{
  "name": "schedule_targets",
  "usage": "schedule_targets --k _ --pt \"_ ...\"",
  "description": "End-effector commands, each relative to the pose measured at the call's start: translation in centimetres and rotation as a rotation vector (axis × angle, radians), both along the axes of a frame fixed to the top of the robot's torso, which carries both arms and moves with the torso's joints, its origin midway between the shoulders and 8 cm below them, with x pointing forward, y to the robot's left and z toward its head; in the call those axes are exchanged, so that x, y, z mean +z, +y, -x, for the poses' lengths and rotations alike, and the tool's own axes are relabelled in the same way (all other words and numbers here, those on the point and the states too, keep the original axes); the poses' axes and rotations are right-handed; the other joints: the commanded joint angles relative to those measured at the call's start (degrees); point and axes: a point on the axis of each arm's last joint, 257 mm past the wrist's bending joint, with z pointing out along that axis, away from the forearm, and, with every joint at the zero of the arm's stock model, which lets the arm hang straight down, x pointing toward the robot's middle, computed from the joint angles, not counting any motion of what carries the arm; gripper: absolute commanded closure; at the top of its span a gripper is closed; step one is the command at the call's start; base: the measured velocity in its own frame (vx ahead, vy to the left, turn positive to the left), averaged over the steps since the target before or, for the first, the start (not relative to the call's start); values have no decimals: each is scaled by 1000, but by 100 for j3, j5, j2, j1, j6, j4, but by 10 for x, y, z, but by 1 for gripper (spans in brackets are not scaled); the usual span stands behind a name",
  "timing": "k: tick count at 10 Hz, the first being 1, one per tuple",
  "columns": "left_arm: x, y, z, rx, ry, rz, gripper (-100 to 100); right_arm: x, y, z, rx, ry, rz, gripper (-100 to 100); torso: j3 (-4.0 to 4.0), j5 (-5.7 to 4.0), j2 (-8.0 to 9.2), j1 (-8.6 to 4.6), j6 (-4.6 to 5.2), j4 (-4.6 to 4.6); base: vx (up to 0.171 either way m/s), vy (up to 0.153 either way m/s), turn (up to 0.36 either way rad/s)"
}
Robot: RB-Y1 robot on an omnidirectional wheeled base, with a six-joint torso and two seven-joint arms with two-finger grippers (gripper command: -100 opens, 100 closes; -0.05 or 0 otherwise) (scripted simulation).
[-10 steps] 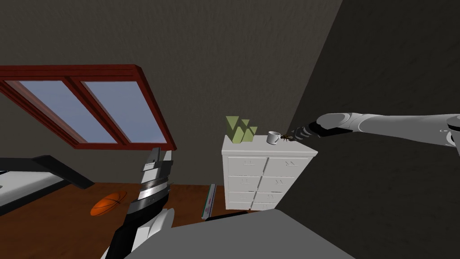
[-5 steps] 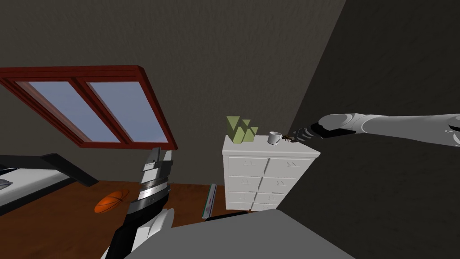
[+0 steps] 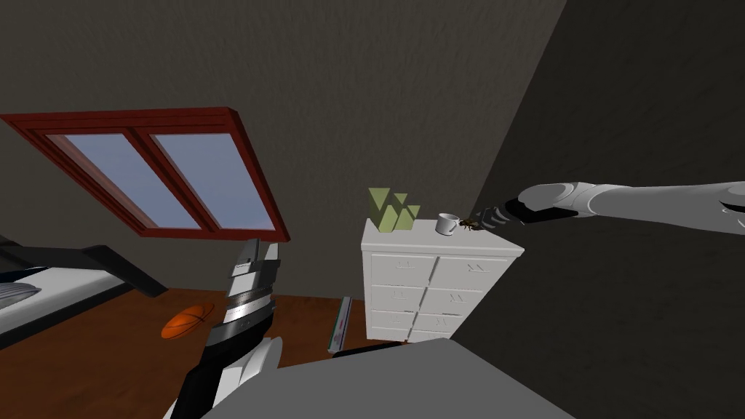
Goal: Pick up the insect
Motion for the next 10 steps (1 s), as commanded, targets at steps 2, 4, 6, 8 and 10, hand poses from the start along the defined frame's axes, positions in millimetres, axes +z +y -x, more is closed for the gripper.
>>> schedule_targets --k 2,4,6,8,10 --pt "0 0 0 0 0 0 0 5 -2 0 -2 -19 -2 -100 0 -1 1 -1 0 0 1 1 26" --pt "0 0 0 0 0 0 0 -9 -12 13 -23 22 7 -100 0 0 0 0 0 0 1 -1 17" --pt "0 0 0 0 0 0 0 -3 -13 13 -27 3 5 -100 0 1 0 1 -2 0 3 0 41" --pt "0 0 0 0 0 0 0 2 -14 11 -30 -19 0 -100 0 -1 0 -2 1 0 1 0 24" --pt "0 0 0 0 0 0 0 -9 -24 24 -50 17 12 -100 0 0 0 0 0 0 1 -1 17"
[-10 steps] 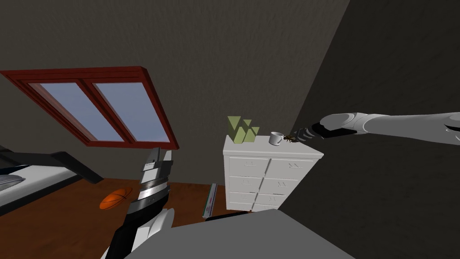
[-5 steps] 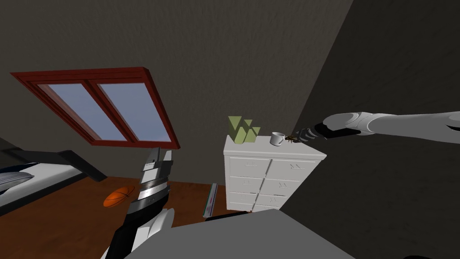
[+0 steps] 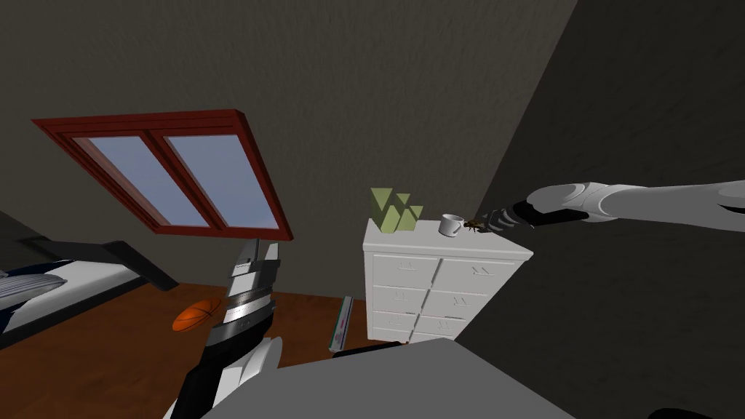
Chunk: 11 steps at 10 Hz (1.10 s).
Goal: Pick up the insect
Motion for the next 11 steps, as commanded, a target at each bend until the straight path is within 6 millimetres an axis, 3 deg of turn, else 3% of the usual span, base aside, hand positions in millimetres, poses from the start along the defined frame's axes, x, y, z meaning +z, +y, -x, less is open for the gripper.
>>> schedule_targets --k 1,3,4,5,9,10,11 --pt "0 0 0 0 0 0 0 9 0 -3 -1 -31 -5 -100 0 0 0 0 0 0 2 1 41" --pt "0 0 0 0 0 0 0 -3 -10 12 -23 8 6 -100 0 1 0 1 -1 0 2 -1 16" --pt "0 0 0 0 0 0 0 -1 -7 8 -16 -3 3 -100 1 -1 1 -1 1 0 0 0 0" --pt "0 0 0 0 0 0 0 -2 -8 9 -17 -1 4 100 1 1 1 0 -1 0 0 0 0" --pt "0 0 0 0 0 0 0 -2 -8 9 -16 -1 7 100 0 -4 1 -2 0 0 0 0 0" --pt "0 0 0 0 0 0 0 -2 -9 9 -16 -1 7 0 1 -5 1 -3 0 0 0 0 0" --pt "0 0 0 0 0 0 0 -9 -7 11 -15 27 6 100 1 -5 2 -3 0 1 -2 0 -46"
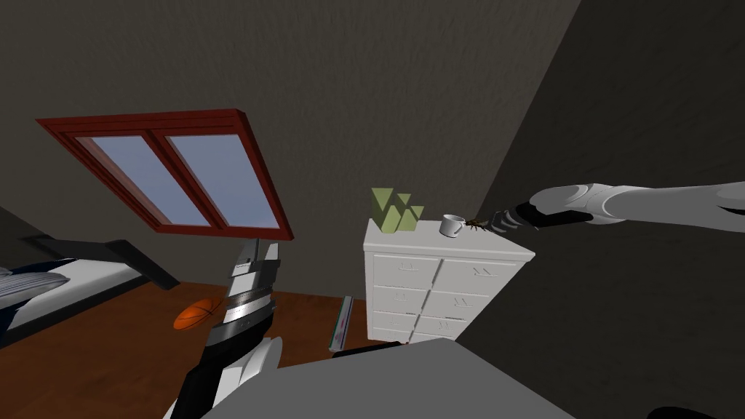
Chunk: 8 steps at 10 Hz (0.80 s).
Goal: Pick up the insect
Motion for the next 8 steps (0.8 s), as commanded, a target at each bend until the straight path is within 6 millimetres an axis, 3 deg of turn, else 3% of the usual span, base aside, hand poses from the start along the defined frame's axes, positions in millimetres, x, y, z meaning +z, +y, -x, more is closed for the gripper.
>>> schedule_targets --k 1,2,4,5,7,8 --pt "0 0 0 0 0 0 0 2 5 -3 8 -2 -7 100 0 0 0 0 0 0 -4 2 -42" --pt "0 0 0 0 0 0 0 -11 3 4 0 32 -11 100 2 3 2 2 -3 2 -3 0 -41" --pt "0 0 0 0 0 0 0 2 11 -9 22 0 -10 100 2 -5 5 -3 1 0 -3 1 -20" --pt "0 0 0 0 0 0 0 -12 7 0 14 44 -2 100 3 -3 4 -1 -3 1 -1 -1 -36" --pt "0 0 0 0 0 0 0 2 17 -14 35 2 -12 100 3 -12 7 -6 2 -1 -1 1 -20" --pt "0 0 0 0 0 0 0 -11 12 -5 25 46 -4 100 3 -9 6 -3 -3 0 -2 -1 -28"
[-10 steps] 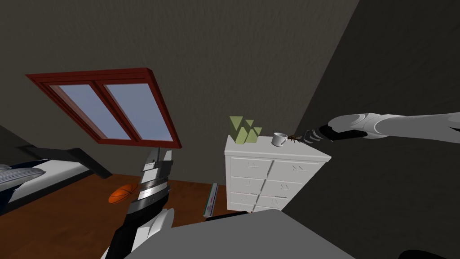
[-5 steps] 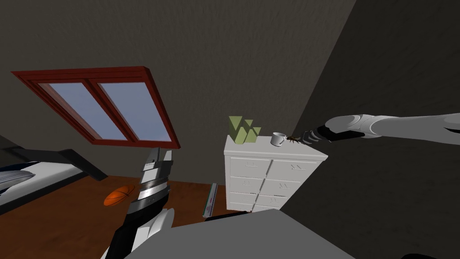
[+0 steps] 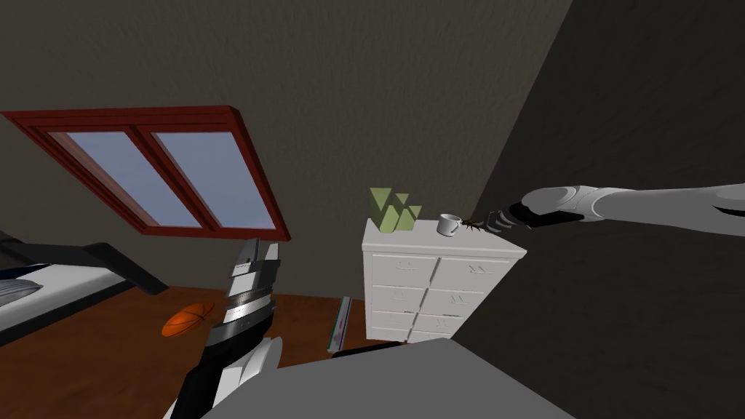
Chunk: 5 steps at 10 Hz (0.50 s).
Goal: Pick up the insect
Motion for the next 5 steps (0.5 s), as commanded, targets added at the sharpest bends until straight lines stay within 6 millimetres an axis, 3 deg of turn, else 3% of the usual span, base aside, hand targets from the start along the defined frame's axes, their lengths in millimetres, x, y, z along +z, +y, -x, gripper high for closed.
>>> schedule_targets --k 1,2,3,5 --pt "0 0 0 0 0 0 0 4 5 -5 8 -8 -5 100 0 0 0 0 0 0 -3 2 -41" --pt "0 0 0 0 0 0 0 9 8 -10 15 -23 -9 100 2 2 2 0 -2 2 0 0 0" --pt "0 0 0 0 0 0 0 -2 6 -4 4 5 -15 100 1 2 1 1 -6 2 -1 -1 -41" --pt "0 0 0 0 0 0 0 10 13 -14 24 -23 -10 100 3 0 3 -2 -3 3 -1 1 -18"
